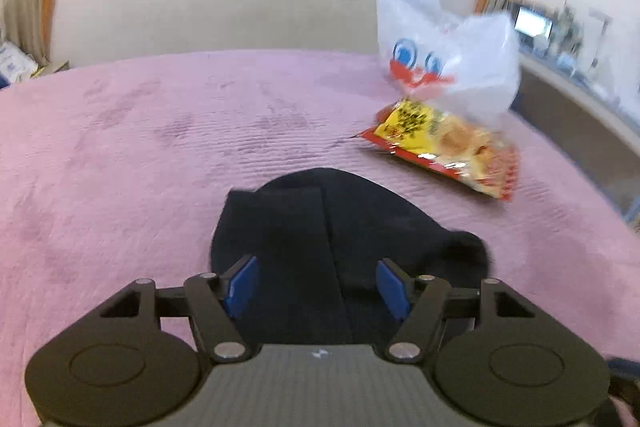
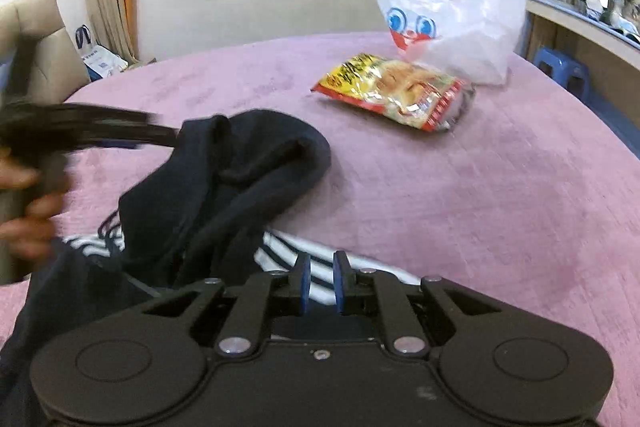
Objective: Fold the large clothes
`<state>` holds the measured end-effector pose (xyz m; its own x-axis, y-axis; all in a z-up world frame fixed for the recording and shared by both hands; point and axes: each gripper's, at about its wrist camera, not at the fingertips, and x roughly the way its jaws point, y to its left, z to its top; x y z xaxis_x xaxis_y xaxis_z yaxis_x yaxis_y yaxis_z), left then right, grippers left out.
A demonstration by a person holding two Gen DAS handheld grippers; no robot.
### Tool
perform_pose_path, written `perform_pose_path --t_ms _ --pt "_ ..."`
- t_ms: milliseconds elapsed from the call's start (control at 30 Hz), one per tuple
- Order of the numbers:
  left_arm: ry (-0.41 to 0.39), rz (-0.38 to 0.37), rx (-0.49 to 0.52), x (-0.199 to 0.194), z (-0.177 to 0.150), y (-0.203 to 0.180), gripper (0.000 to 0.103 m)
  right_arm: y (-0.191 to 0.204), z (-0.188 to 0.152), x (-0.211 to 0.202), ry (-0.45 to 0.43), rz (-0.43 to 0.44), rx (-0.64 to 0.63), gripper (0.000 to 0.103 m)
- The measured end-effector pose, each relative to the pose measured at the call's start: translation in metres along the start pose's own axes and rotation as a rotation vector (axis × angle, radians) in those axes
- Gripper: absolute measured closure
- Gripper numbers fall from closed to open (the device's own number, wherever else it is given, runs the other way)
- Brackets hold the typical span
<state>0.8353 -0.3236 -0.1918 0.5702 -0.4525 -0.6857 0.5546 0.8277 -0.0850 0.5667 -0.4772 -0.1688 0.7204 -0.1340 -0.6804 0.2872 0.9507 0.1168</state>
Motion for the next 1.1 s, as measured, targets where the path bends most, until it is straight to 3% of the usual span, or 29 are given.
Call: perform_pose_path --t_ms 67,133,200,233,267,467,500,533,667,700,733,767,800,833,867,900,1033,1100 --pt "0.061 0.087 0.032 0.039 0.009 -0.005 0.036 0.0 0.003 0.007 0.0 0.008 0.004 0.088" --pt "0.106 0.07 0.012 0.066 0.01 -0.003 0.038 -0.001 -0.001 0.013 0.007 0.016 0.003 0.082" --pt "0.118 0.047 -0.011 0.078 0.01 0.004 0.058 -0.004 -0.004 0.021 0.031 0.014 -0.001 0.081" --pt "0.121 0.042 -0.012 0.082 0.009 0.006 0.081 -0.004 -0.004 0.027 0.042 0.015 -0.003 0.081" --pt "0.136 0.034 -0.021 0.085 0.009 0.011 0.093 -0.005 -0.002 0.031 0.05 0.017 -0.004 0.081" --pt "-0.004 -0.096 -0.123 0.032 0.003 0.062 0.094 -0.007 0.022 0.064 0.018 0.071 0.079 0.08" --pt "-0.019 -0.117 -0.155 0.02 0.002 0.077 0.094 -0.009 0.028 0.074 0.017 0.077 0.107 0.074" --pt "-0.025 -0.133 -0.185 0.012 0.0 0.091 0.094 -0.01 0.032 0.083 0.021 0.076 0.129 0.066" --pt "0.05 -0.157 -0.232 0.009 -0.017 0.147 0.094 -0.015 0.045 0.117 0.05 0.092 0.205 0.065" --pt "0.096 -0.184 -0.255 0.017 -0.027 0.161 0.093 -0.016 0.047 0.124 0.061 0.097 0.221 0.052" --pt "0.145 -0.208 -0.286 0.027 -0.035 0.172 0.092 -0.016 0.048 0.131 0.071 0.106 0.238 0.033" --pt "0.188 -0.221 -0.309 0.036 -0.044 0.181 0.089 -0.015 0.049 0.14 0.079 0.104 0.252 0.026" --pt "0.207 -0.221 -0.312 0.042 -0.05 0.185 0.087 -0.014 0.049 0.149 0.093 0.089 0.26 0.028" --pt "0.213 -0.22 -0.308 0.046 -0.056 0.186 0.087 -0.012 0.05 0.161 0.128 0.07 0.263 0.042" --pt "0.204 -0.219 -0.298 0.046 -0.058 0.185 0.087 -0.01 0.051 0.169 0.158 0.083 0.272 0.065" --pt "0.186 -0.213 -0.282 0.044 -0.057 0.181 0.087 -0.009 0.053 0.172 0.165 0.117 0.286 0.095" --pt "0.125 -0.21 -0.207 0.025 -0.053 0.177 0.088 -0.01 0.067 0.121 -0.013 0.108 0.22 0.096" --pt "0.154 -0.205 -0.197 0.023 -0.055 0.182 0.085 -0.016 0.06 0.103 -0.026 0.104 0.207 0.096"
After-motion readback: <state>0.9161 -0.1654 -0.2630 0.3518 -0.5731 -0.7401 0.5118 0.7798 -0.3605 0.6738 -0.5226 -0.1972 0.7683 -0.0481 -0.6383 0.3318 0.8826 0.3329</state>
